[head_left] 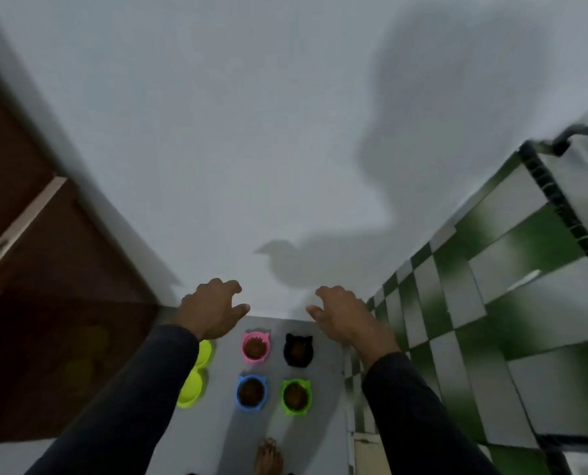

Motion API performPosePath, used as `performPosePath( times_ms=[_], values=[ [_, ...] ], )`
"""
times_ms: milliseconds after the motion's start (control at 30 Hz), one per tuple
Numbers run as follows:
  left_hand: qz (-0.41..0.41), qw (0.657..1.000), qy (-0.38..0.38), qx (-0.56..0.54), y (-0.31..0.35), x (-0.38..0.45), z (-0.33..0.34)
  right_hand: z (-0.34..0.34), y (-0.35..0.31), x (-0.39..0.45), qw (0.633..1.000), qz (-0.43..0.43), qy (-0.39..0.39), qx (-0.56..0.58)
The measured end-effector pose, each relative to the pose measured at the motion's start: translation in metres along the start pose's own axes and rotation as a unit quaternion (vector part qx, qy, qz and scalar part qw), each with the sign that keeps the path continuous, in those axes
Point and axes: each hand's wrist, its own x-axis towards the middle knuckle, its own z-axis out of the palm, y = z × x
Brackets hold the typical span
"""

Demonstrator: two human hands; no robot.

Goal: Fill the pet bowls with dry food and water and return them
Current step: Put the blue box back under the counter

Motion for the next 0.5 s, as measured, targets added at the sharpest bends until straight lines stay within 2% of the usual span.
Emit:
performPosePath(
  times_ms=[267, 500],
  values=[
    [0.086, 0.994, 0.034, 0.054, 0.046, 0.005, -0.056, -0.045, 0.015, -0.041, 0.995, 0.053, 0.079, 0.017],
    [0.197, 0.975, 0.043, 0.090, 0.072, -0.003, -0.094, -0.064, 0.012, -0.098, 0.979, 0.137, 0.143, 0.048]
  ],
)
